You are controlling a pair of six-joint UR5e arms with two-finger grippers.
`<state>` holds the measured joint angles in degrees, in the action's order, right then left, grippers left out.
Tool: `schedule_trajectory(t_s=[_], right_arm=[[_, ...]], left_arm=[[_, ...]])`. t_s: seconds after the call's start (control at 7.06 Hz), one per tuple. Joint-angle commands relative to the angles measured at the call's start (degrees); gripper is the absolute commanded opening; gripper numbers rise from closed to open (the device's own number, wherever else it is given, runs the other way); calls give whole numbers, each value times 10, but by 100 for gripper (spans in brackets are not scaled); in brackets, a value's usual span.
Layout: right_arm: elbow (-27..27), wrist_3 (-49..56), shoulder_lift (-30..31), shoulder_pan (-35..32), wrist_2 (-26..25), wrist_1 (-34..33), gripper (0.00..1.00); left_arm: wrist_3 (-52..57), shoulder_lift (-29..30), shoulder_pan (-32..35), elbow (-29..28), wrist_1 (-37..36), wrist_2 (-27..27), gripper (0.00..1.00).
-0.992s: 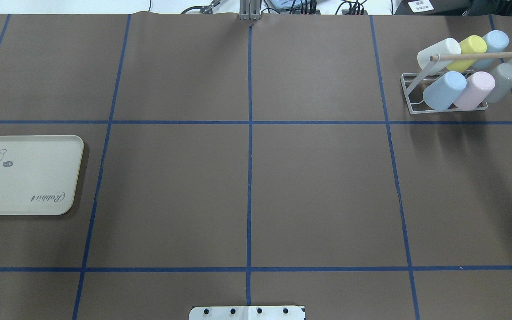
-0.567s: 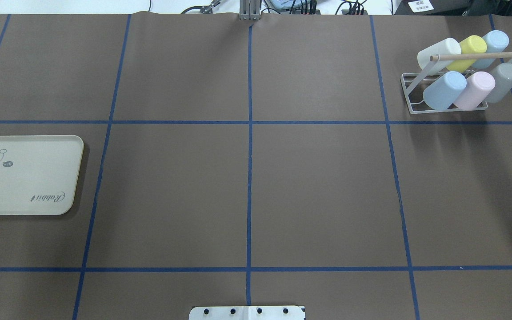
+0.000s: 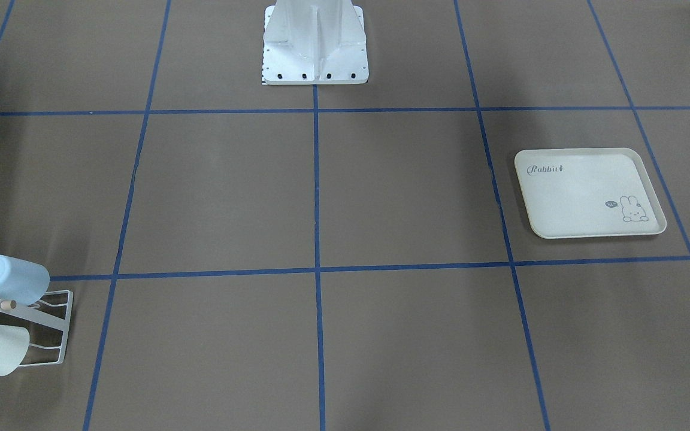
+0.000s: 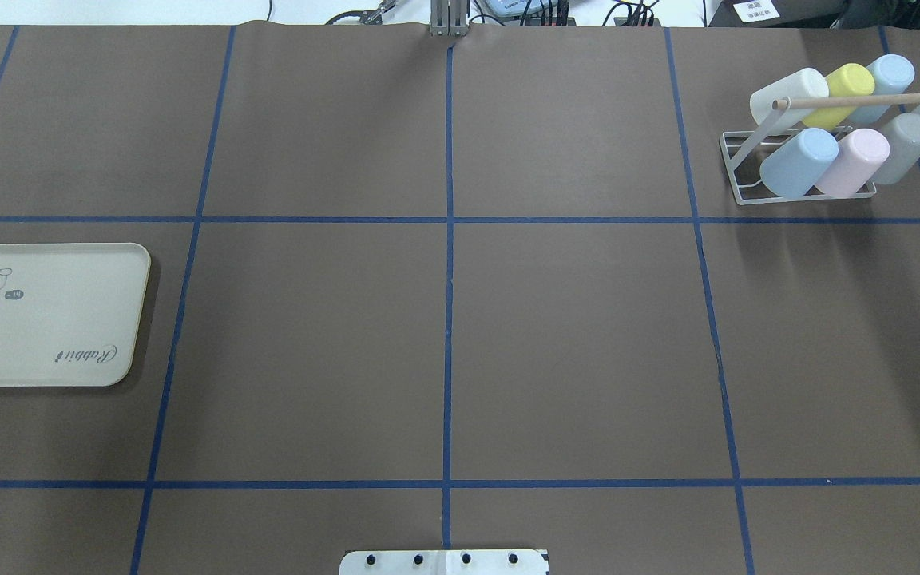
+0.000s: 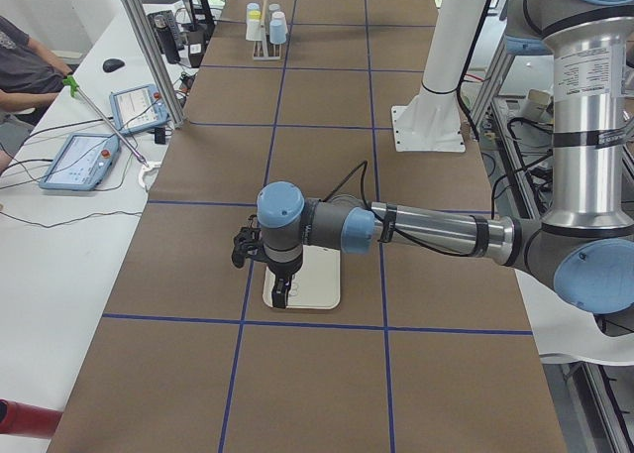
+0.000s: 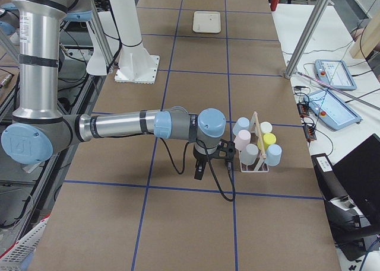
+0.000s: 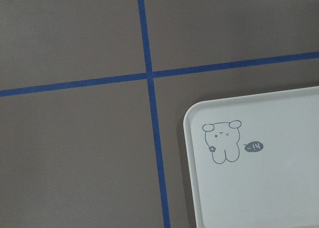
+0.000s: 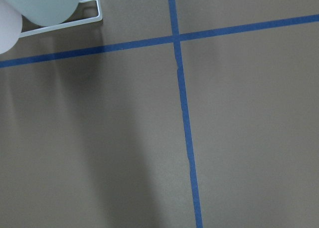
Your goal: Transfer IKEA cup to right arm and place on rack
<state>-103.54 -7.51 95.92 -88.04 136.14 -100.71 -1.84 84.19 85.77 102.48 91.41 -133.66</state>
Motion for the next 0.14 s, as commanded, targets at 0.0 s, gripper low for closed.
schedule_trajectory(t_s=[0.0], right_arm=[[40,-1,1,0,0,55,99]], left_arm=[[0,1,0,0,1,0,100]])
